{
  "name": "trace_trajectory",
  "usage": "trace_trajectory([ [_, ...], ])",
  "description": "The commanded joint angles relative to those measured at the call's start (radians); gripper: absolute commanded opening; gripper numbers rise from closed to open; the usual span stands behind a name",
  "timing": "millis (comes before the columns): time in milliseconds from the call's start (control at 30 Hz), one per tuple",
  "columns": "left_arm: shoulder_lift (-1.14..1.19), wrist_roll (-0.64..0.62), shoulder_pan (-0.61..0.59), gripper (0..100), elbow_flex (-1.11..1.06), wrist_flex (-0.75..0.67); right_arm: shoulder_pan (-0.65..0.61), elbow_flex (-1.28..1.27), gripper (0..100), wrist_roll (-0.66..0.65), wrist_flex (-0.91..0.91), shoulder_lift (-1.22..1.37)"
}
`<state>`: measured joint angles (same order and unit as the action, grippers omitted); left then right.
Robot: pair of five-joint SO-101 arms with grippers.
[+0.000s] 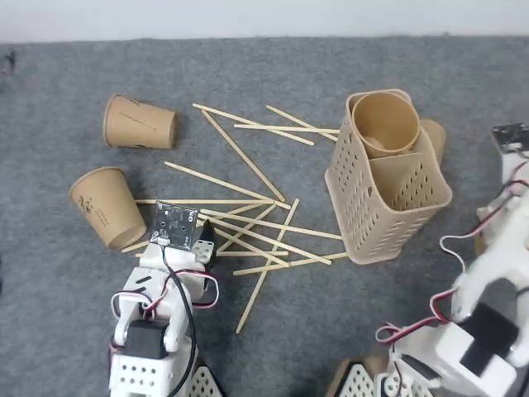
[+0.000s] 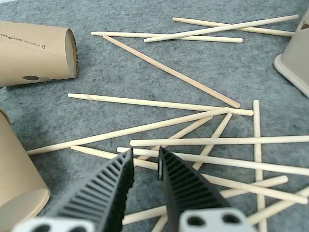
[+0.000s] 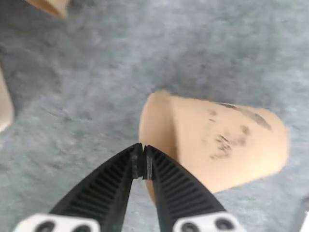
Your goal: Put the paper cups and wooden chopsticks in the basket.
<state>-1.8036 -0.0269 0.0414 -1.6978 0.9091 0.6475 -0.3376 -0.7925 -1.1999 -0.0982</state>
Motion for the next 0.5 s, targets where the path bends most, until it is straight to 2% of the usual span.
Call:
trace_trajectory([
  [0,-0.011,0.009,0.003,9,0.015,0.006,0.071,0.077,0.7,-0.066,0.030,-0.036],
  [233,-0.011,0.009,0.003,9,0.015,0.006,0.205,0.084,0.9,-0.107,0.243,-0.035],
  [467,-0.011,0.009,0.003,9,0.015,0.006,0.217,0.084,0.9,-0.104,0.326,-0.035],
])
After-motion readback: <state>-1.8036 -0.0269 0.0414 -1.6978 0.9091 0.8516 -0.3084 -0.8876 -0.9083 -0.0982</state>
